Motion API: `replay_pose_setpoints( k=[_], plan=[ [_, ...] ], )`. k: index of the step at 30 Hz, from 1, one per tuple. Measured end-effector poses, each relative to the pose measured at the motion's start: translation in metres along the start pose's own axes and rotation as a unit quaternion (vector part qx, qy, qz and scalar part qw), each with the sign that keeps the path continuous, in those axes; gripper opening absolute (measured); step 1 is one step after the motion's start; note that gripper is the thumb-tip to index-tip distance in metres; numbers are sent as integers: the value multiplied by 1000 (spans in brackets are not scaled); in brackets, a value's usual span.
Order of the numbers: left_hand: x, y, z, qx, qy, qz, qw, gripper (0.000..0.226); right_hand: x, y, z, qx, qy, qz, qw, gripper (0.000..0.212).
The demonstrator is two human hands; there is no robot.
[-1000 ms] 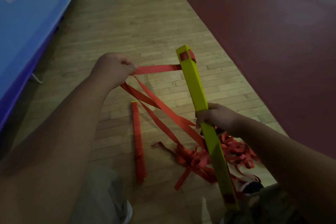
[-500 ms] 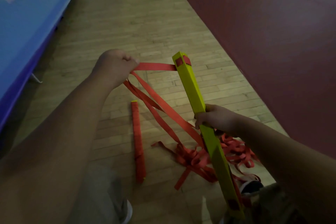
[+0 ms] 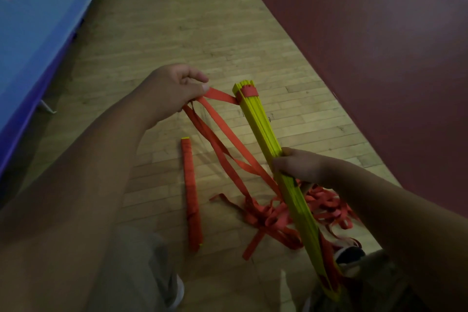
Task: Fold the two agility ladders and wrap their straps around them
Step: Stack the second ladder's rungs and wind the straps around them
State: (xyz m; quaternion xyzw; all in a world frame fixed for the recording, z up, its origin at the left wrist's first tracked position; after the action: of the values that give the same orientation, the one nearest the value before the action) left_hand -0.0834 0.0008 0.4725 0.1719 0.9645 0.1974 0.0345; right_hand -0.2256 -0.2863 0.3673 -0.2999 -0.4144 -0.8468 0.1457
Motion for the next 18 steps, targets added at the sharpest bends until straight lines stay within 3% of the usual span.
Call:
replay_pose_setpoints(
  k=[4,8,18],
  plan=[
    [-2,2,1,11,-7,-2,1000,15,-1,-3,-1,3,30,29,999,21],
    [-3,4,5,18,-12,-7,1000,13,-4,-5,-3,-30,38,39,998,39],
    [-6,4,6,30,-5,-14,999,15,-10,-5,-3,7,21,-18,1000,49]
  ],
)
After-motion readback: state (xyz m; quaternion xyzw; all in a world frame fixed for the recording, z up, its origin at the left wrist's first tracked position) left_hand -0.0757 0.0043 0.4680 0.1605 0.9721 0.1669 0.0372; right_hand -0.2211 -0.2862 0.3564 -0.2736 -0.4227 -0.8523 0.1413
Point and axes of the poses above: each hand's wrist, its own x-axis away from the middle knuckle, its own y-axis out of the back of the hand, z = x × y, the point moved 1 cm from there along -x, towards the middle knuckle, and after that the axes turned 12 degrees about x, right-handed, at the moved point
